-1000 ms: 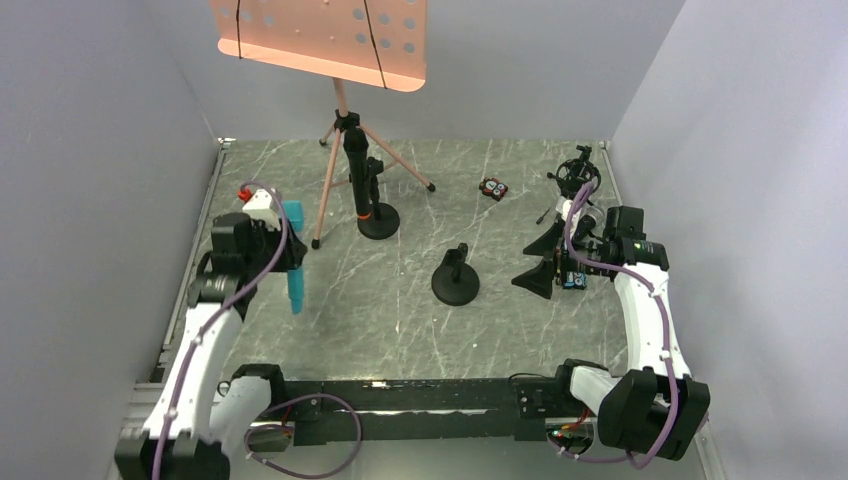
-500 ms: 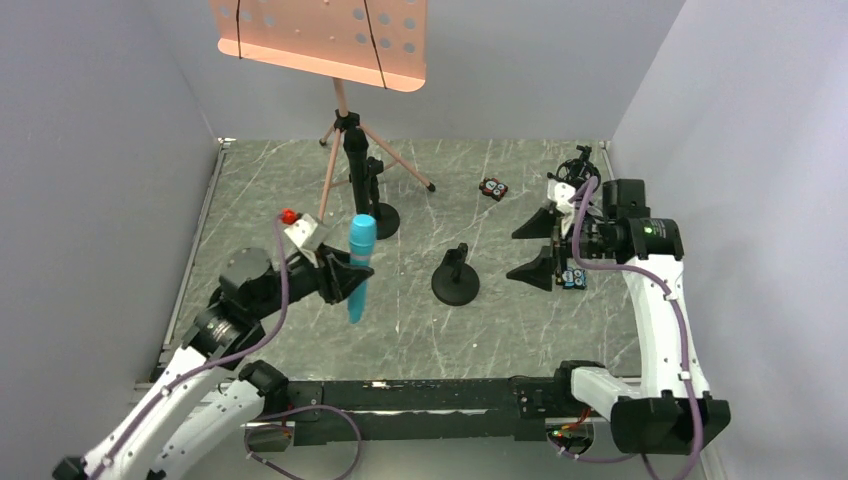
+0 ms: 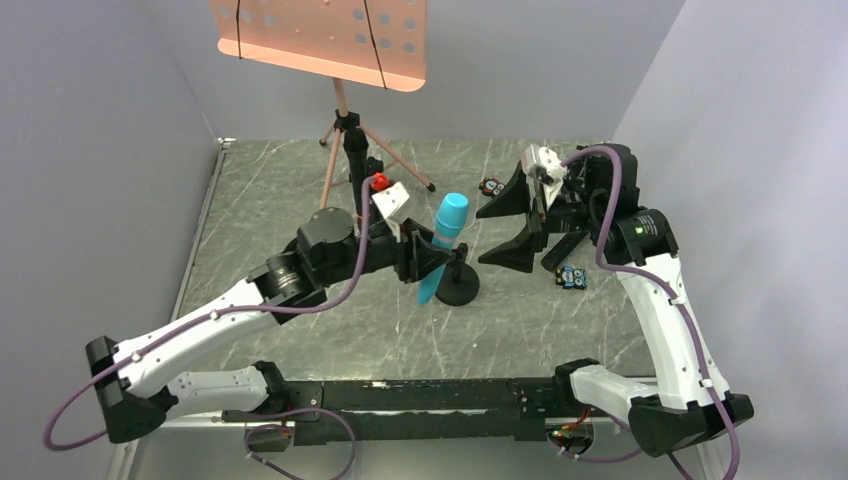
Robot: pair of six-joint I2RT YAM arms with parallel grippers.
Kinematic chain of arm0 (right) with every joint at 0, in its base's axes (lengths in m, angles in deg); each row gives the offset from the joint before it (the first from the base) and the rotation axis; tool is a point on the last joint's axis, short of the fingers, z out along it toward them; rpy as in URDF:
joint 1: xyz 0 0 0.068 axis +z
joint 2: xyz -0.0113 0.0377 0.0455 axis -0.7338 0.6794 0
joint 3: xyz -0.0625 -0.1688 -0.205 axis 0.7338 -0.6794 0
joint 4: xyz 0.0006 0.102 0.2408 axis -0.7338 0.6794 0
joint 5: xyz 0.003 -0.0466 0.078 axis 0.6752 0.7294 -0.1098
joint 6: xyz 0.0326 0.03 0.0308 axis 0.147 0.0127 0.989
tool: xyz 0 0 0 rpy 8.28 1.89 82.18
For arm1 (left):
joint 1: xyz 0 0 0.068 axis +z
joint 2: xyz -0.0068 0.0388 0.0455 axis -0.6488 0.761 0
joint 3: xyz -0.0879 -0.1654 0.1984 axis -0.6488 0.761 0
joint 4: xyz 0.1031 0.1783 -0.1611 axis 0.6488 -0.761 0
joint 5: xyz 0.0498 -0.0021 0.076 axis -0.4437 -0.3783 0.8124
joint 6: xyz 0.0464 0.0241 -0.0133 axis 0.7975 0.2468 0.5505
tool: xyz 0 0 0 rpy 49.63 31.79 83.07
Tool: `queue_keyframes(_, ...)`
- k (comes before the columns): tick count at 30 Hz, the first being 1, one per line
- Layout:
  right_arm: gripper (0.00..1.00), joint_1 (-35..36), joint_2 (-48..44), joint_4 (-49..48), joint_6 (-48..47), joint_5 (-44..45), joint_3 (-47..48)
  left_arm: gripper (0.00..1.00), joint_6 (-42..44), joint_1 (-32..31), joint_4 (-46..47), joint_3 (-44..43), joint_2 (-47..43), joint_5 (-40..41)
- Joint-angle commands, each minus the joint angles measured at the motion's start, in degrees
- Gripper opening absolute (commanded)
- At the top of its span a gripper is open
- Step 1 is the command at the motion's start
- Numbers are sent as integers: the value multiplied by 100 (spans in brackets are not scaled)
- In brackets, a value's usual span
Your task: Attach the microphones to the stand
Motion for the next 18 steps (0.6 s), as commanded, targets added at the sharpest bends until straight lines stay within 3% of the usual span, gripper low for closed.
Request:
queue_keyframes(1,96,12,-234,-2282,2362,-274,-210,0,-133,-186,715,-496,459,92)
queue_keyframes(3,97,17,-249,-2710,2890,-232,-232,0,-140,-285,749,-695,671,102)
queue_keyframes(12,97,17,-117,-3259,3570,-186,-490,0,-221,-570,796,-1121,1206,164)
queue_keyframes(18,86,23,-148,-3506,3893,-376,-741,0,-210,-584,758,-1169,1331,189)
